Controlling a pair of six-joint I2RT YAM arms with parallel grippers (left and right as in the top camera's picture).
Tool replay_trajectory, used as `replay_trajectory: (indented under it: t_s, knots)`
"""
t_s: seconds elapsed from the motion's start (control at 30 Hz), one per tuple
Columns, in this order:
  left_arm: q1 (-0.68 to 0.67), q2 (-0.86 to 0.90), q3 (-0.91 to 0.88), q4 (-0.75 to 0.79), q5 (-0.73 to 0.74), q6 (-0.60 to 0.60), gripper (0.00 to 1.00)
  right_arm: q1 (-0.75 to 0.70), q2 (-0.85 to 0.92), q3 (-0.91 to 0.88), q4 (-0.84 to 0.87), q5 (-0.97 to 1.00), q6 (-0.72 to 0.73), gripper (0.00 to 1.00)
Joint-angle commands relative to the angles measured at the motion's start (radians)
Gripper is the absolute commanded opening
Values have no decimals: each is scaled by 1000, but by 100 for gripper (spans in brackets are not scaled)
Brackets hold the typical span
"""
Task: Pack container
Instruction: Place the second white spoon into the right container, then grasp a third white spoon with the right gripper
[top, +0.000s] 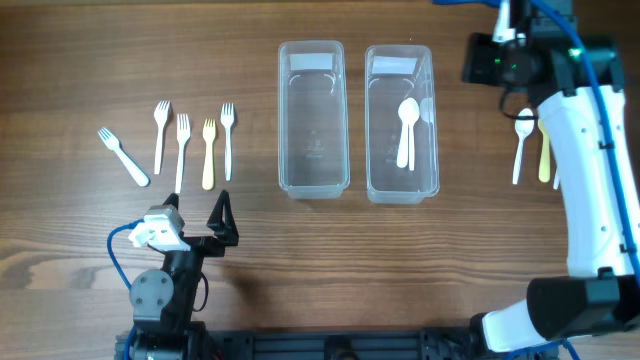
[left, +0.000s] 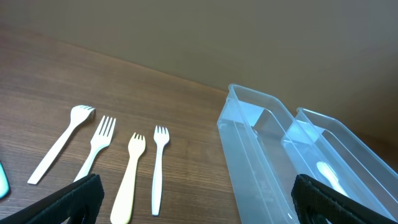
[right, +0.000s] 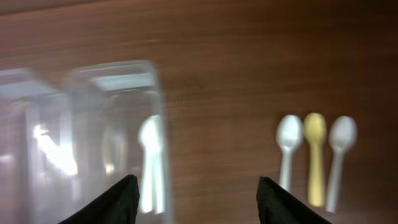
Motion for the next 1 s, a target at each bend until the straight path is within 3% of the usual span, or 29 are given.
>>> replay_trajectory:
  t_s: [0.0, 0.07, 0.43, 0.97]
  knots:
    - [-3, -6, -9, 3, 8, 14, 100, -90, 27, -106, 21, 76, -42, 52]
    - [-3, -6, -9, 3, 8, 14, 100, -132, 27, -179, 67, 76, -41, 43]
    - [-3, -6, -9, 3, 8, 14, 100, -240, 29, -520, 325, 76, -64, 43]
    - [-3, -6, -9, 3, 8, 14, 100, -355, 217, -544, 459, -26, -195, 41]
